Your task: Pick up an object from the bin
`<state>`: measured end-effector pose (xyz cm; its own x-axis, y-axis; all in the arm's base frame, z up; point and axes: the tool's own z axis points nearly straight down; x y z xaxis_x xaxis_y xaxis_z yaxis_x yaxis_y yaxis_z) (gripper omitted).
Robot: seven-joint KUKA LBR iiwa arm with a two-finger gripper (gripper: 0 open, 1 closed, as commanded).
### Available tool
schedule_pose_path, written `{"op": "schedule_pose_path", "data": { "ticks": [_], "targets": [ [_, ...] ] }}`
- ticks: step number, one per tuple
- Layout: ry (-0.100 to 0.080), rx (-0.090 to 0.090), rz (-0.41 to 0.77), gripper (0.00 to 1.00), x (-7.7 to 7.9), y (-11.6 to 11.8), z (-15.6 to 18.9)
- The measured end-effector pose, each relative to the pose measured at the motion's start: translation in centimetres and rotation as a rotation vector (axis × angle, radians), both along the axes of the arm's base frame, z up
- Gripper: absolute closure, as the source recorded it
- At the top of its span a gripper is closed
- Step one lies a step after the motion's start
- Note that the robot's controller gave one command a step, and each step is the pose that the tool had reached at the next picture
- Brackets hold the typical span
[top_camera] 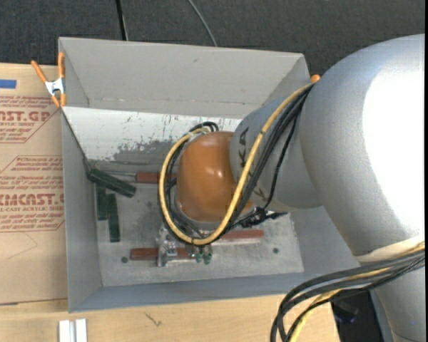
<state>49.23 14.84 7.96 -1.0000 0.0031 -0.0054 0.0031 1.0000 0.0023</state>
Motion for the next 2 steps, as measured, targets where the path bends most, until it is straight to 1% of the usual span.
{"op": "schedule_pose_path", "data": {
  "ticks": [1,2],
  "targets": [
    [0.015,-0.005,0.008,1.0,-0.3,0.1,3.7],
    [0.004,-0.002,0.051,1.0,-0.6,0.6,18.1]
  ]
}}
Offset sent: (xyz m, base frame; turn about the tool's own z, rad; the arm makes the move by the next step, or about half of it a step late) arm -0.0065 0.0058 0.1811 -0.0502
